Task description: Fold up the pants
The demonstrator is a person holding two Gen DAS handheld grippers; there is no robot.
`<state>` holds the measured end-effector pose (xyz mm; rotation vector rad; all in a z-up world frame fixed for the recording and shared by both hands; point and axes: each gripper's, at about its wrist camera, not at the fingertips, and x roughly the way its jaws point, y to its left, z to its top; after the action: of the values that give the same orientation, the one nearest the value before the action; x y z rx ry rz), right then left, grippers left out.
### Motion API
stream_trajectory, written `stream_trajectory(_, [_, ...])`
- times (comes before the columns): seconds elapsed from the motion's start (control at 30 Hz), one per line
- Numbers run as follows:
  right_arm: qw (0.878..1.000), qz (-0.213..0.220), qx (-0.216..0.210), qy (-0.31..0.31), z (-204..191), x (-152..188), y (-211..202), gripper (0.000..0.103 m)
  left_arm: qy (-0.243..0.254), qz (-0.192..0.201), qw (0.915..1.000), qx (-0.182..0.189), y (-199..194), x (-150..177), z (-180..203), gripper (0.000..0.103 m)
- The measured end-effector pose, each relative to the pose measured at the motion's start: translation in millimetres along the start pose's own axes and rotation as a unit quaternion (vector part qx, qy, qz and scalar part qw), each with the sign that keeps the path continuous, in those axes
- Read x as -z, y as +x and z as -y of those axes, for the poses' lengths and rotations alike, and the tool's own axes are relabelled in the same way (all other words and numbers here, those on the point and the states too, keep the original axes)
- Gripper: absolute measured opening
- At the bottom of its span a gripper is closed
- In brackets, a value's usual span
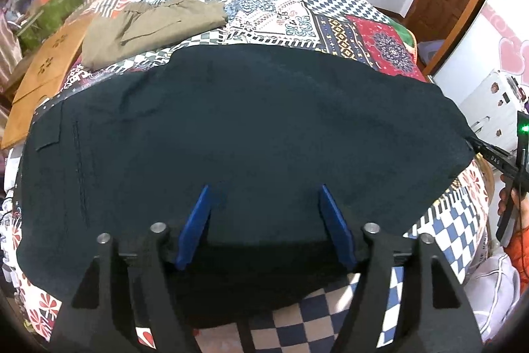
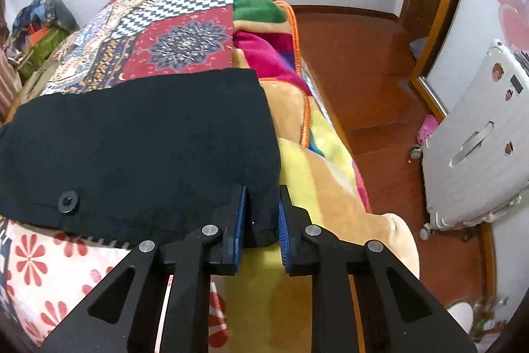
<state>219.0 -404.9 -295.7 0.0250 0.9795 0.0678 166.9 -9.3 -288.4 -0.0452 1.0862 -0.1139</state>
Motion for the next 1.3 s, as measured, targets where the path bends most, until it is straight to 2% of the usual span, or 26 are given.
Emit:
stream_trajectory(0.1, [1.0, -0.017, 0.006, -0.009, -2.4, -6.0, 2.3, 0.017, -0.01, -0.002, 0.9999, 0.008, -0.6, 0.1, -6.8, 0.072])
stream_trajectory(0.2, [0.999, -0.023, 0.021, -0.026, -7.3, -11.2, -7.4, 0.027, -0.008, 0.009, 0.9999, -0.008, -10.8, -1.1, -16.7, 0.072])
stream_trajectory(0.27, [0.999, -0.022, 0.015, -0.026, -9.0, -17.2, -18.4, 0.037, -0.016, 0.025, 0.9994, -0.016, -21.5, -2.5, -31.4, 0.072])
stream_trajectory(0.3, [1.0, -0.016, 0.011, -0.024, -10.6, -20.9, -24.3, 0.039, -0.024, 0.032, 0.999, -0.018, -26.9, -3.4, -40.7, 0.072])
stream_trajectory(0.37, [1.0, 0.0, -0.006, -0.026, -19.9, -33.1, -37.9, 0.046, -0.042, 0.046, 0.9978, -0.023, -35.9, -6.0, -59.2, 0.072])
stream_trajectory(0.47, [0.998, 0.017, -0.034, -0.04, -45.8, -51.4, -48.4, 0.048, -0.072, 0.064, 0.9946, -0.039, -48.2, -10.5, -96.6, 0.072])
stream_trajectory(0.6, [0.992, 0.029, -0.087, -0.086, -104.9, -76.7, -53.4, 0.048, -0.106, 0.074, 0.99, -0.056, -59.1, -16.0, -150.0, 0.072])
stream_trajectory(0.77, [0.976, 0.035, -0.138, -0.165, -186.4, -103.7, -43.8, 0.053, -0.125, 0.056, 0.987, -0.083, -52.9, -26.4, -208.3, 0.072])
stream_trajectory(0.97, [0.947, 0.012, -0.213, -0.242, -277.8, -124.3, -15.9, 0.053, -0.151, 0.025, 0.9869, -0.052, -27.4, -31.9, -251.8, 0.072])
stream_trajectory(1.07, [0.933, -0.004, -0.237, -0.27, -310.7, -127.1, 1.3, 0.053, -0.147, 0.007, 0.9883, -0.041, -11.6, -35.2, -255.6, 0.072])
stream_trajectory(1.13, [0.922, -0.021, -0.249, -0.294, -336.3, -126.9, 18.0, 0.053, -0.138, -0.004, 0.989, -0.052, 1.7, -37.7, -257.3, 0.072])
stream_trajectory(1.3, [0.904, -0.065, -0.255, -0.338, -386.0, -123.9, 60.3, 0.053, -0.132, -0.009, 0.9907, -0.034, 18.9, -41.7, -261.9, 0.072])
